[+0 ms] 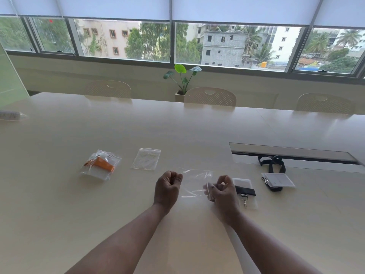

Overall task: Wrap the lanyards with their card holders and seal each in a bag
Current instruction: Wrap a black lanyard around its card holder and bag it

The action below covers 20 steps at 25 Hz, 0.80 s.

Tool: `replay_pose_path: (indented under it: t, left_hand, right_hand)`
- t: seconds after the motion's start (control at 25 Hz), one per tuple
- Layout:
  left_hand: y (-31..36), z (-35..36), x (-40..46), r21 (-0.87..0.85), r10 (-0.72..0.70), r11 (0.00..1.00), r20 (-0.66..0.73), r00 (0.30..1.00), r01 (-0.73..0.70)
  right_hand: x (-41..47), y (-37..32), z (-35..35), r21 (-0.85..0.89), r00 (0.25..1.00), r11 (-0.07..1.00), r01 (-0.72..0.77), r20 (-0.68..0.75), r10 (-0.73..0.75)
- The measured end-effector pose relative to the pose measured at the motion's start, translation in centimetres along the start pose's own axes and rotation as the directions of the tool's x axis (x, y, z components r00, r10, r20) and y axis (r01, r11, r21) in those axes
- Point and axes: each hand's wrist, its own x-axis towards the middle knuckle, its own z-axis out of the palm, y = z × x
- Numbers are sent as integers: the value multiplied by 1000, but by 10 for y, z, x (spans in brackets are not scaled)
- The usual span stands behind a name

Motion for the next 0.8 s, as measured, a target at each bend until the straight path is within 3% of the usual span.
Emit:
replay_pose_path:
  t: [0.24, 0.44, 0.56, 0.8]
  left_hand:
    - [5, -6, 3, -113, -76, 990, 40, 996, 80]
    - [7, -18, 6, -189, -153, 968, 89, 984, 167]
    - [9, -21, 8, -219, -172, 957, 97, 980, 190]
    - [11, -31, 12, -156, -189, 964, 159, 969, 214]
  right_hand:
    - [-5, -5, -3, 52, 989, 996, -74, 133, 67]
    - [-2, -11, -8, -97, 950, 986, -138, 268, 160]
    - [-3, -15, -7, -175, 940, 976, -131, 290, 178]
    - [-2, -18, -7, -100, 924, 975, -196, 315, 218]
